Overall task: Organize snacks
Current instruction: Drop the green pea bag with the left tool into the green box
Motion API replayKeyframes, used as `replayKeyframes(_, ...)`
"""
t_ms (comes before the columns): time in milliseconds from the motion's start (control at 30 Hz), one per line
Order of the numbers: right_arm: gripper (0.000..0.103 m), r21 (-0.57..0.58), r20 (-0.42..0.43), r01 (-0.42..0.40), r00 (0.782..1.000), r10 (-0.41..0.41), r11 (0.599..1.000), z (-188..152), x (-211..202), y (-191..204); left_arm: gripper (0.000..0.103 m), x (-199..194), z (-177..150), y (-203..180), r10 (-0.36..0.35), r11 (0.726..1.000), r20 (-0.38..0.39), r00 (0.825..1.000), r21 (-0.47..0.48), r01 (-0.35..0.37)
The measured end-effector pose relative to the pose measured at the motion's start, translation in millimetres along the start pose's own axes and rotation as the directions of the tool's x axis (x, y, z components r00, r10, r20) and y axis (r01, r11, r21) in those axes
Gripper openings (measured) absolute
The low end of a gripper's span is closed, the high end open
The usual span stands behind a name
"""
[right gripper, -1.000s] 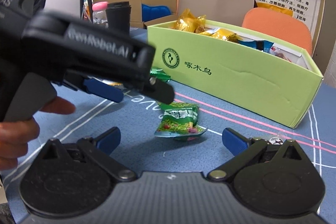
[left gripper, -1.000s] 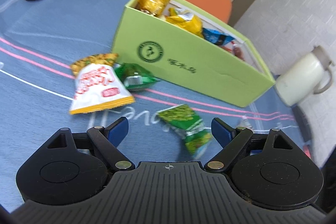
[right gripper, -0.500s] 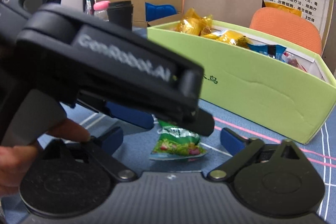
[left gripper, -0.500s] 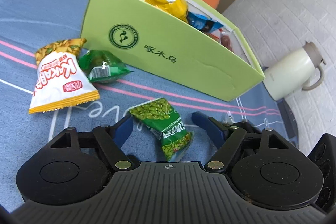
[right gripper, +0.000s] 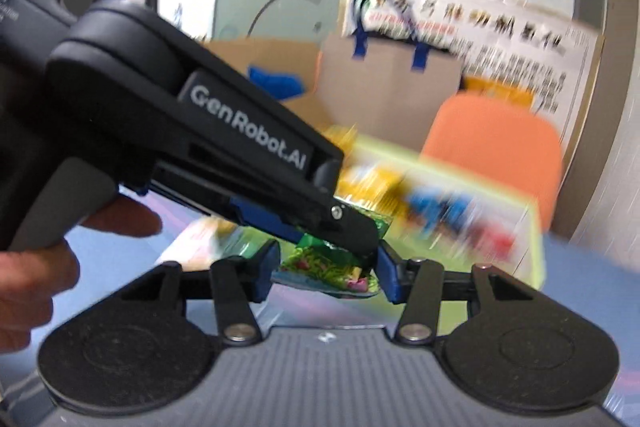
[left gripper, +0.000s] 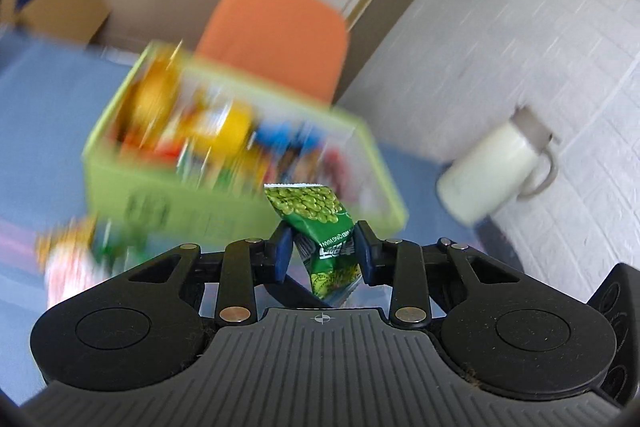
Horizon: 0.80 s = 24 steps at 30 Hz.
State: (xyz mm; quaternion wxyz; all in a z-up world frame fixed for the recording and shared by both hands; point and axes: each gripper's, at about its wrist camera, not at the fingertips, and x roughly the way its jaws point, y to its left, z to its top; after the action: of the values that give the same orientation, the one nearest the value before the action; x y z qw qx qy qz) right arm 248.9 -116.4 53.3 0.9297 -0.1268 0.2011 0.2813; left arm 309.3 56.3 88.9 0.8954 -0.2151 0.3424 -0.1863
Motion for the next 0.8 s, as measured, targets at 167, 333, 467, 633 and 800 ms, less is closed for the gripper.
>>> replayKeyframes(167, 0.052, 0.023, -0.009, 0.032, 0.999, -0.032, 0.999, 35.5, 42.9, -50.6, 0.011, 50.0, 53.1, -6.6, 0.028, 0.999, -0.014, 1.0, 0.018, -0.028)
replayKeyframes(333, 0.059, 0.048, -0.065, 0.028, 0.998, -0.025, 0.998, 28.3, 81.2, -76.6, 0.017, 90.7, 60.2, 8.0, 0.069, 0.998, -0.043, 0.997, 0.014, -0.069)
replayKeyframes(467, 0.086, 0.071, -0.011, 0.06, 0.998, -0.06, 0.996, 20.0, 69.3, -90.4, 0.066, 69.0, 56.8, 16.2, 0.075, 0.997, 0.08, 0.994, 0.003, -0.075)
replayKeyframes(633, 0.093, 0.07, 0.087, 0.116, 0.989, -0.122, 0.991, -5.0, 0.8, -93.8, 0.077, 10.3, 28.8, 12.7, 0.025, 0.997, 0.184, 0.983, 0.064, -0.038)
replayKeyframes(800, 0.093, 0.138, -0.04, 0.018, 0.999, -0.012, 0.99, -55.8, -23.9, -85.5, 0.078, -8.0, -24.5, 19.3, 0.023, 0.999, 0.135, 0.991, 0.046, -0.03)
